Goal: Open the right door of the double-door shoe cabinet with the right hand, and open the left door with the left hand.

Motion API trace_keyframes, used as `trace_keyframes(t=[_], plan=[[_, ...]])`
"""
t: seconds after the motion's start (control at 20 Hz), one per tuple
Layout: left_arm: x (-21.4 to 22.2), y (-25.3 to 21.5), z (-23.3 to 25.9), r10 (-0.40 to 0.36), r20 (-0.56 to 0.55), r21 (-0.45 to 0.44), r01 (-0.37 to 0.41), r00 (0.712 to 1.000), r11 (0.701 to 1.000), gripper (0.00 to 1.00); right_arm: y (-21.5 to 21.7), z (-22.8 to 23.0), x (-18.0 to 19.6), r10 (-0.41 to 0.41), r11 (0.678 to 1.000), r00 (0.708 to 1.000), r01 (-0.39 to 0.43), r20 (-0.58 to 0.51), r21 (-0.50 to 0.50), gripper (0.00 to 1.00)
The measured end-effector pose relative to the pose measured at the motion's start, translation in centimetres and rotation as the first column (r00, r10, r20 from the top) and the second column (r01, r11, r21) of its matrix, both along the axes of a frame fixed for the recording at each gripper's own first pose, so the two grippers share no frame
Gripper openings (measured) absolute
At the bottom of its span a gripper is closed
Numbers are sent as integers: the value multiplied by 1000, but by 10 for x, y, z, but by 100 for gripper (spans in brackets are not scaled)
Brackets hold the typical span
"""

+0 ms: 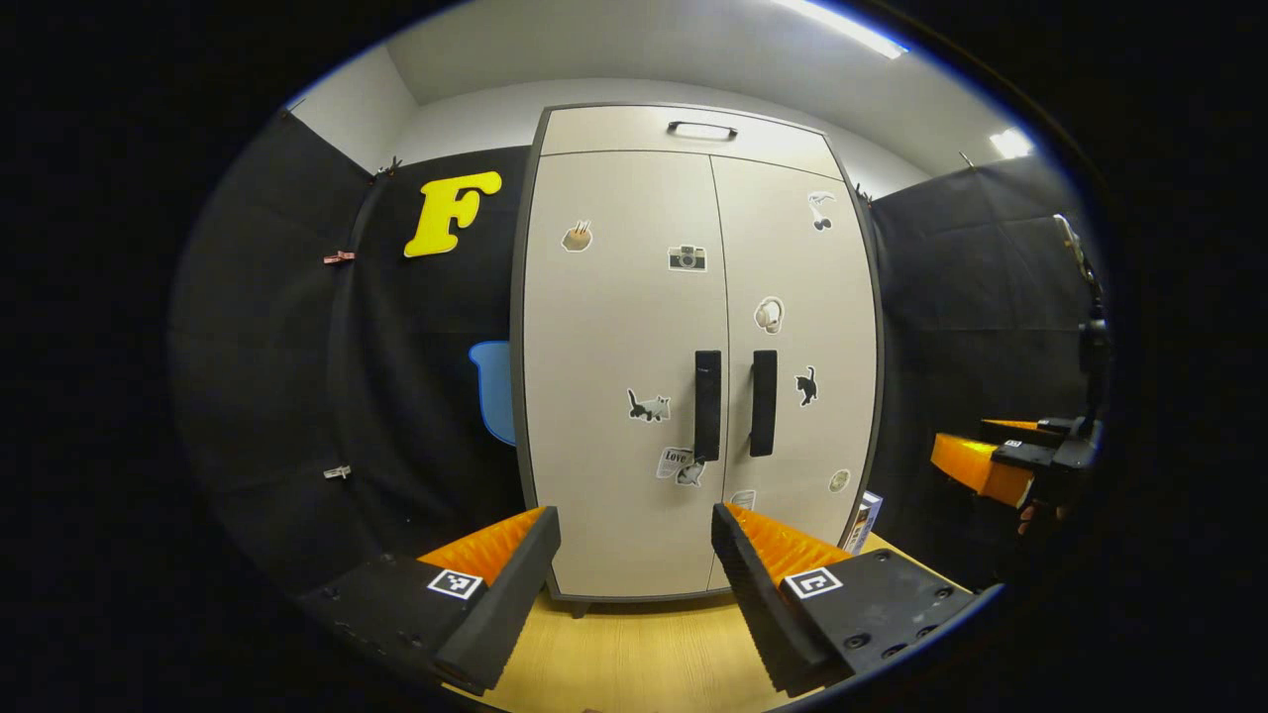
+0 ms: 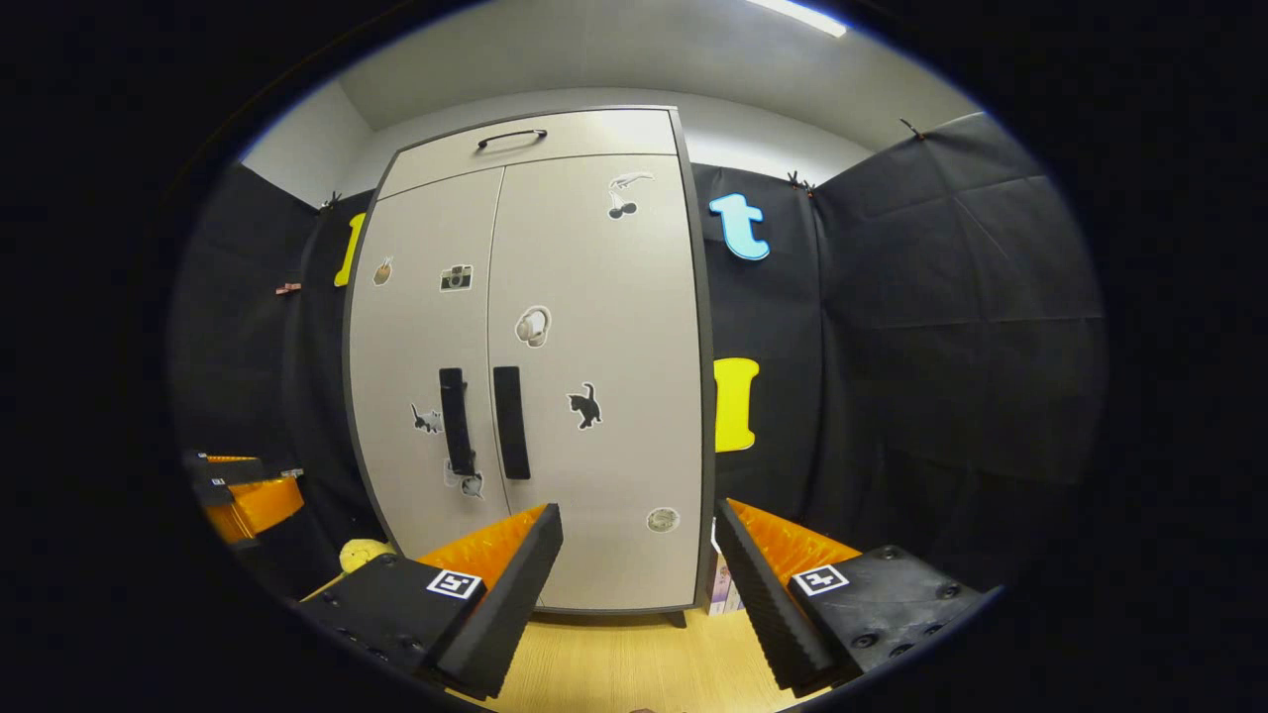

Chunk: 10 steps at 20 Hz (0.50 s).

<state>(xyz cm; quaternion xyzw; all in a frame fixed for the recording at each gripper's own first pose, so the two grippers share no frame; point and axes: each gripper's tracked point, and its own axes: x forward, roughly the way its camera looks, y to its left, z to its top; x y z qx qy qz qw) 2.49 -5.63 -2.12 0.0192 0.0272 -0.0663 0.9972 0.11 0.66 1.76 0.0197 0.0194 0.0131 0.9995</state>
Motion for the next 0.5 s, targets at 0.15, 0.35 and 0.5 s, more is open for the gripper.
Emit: trace_keyframes(t=[0.15,0.35,0.5], plan=[[2,1,-6,-1,-11,-1,1,1000,1000,95,13,7,16,18,1000,1000,-17,-11,22,98],[2,8,-13,8,-21,-6,-9,1000,1000,95,36,22,43,58,997,998,-57,-19,49,98],[3,17,-20,25,-36,-16,-25,999,1000,95,61,34,67,102,994,995,-102,-3,50,98]])
